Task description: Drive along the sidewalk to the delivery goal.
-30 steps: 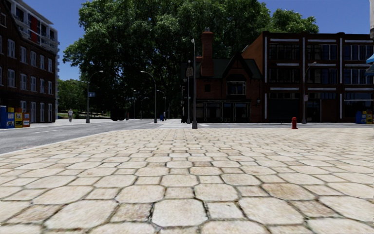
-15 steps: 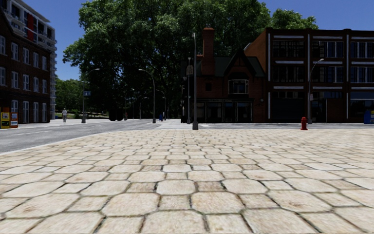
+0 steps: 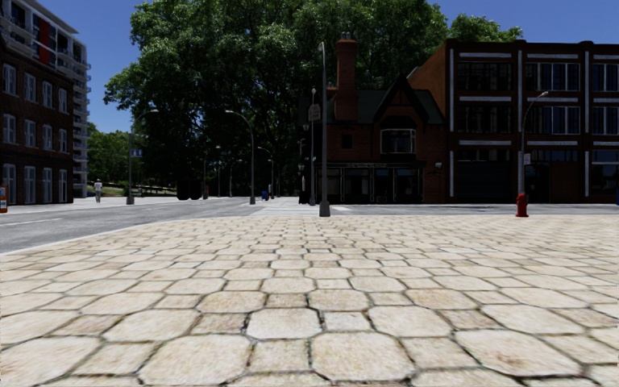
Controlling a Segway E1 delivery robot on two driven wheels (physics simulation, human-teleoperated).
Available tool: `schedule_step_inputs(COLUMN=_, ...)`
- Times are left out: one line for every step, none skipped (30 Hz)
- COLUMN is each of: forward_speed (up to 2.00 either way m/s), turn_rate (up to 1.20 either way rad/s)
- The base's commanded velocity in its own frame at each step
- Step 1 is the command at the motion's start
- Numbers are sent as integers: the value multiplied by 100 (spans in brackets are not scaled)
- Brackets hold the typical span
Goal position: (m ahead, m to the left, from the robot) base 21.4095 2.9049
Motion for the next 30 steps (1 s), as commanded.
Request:
schedule_step_inputs(forward_speed=200, turn_rate=0)
schedule_step_inputs(forward_speed=200, turn_rate=0)
schedule_step_inputs(forward_speed=200, turn_rate=0)
schedule_step_inputs(forward_speed=200, turn_rate=0)
schedule_step_inputs(forward_speed=200, turn_rate=0)
schedule_step_inputs(forward_speed=200, turn_rate=0)
schedule_step_inputs(forward_speed=200, turn_rate=0)
schedule_step_inputs(forward_speed=200, turn_rate=0)
schedule_step_inputs(forward_speed=200, turn_rate=0)
schedule_step_inputs(forward_speed=200, turn_rate=0)
schedule_step_inputs(forward_speed=200, turn_rate=0)
schedule_step_inputs(forward_speed=200, turn_rate=0)
schedule_step_inputs(forward_speed=200, turn_rate=0)
schedule_step_inputs(forward_speed=200, turn_rate=0)
schedule_step_inputs(forward_speed=200, turn_rate=0)
schedule_step_inputs(forward_speed=200, turn_rate=0)
schedule_step_inputs(forward_speed=200, turn_rate=0)
schedule_step_inputs(forward_speed=200, turn_rate=0)
schedule_step_inputs(forward_speed=200, turn_rate=0)
schedule_step_inputs(forward_speed=200, turn_rate=4)
schedule_step_inputs(forward_speed=200, turn_rate=25)
schedule_step_inputs(forward_speed=200, turn_rate=47)
schedule_step_inputs(forward_speed=200, turn_rate=56)
schedule_step_inputs(forward_speed=200, turn_rate=59)
schedule_step_inputs(forward_speed=200, turn_rate=52)
schedule_step_inputs(forward_speed=200, turn_rate=28)
schedule_step_inputs(forward_speed=200, turn_rate=9)
schedule_step_inputs(forward_speed=200, turn_rate=2)
schedule_step_inputs(forward_speed=200, turn_rate=2)
schedule_step_inputs(forward_speed=200, turn_rate=0)
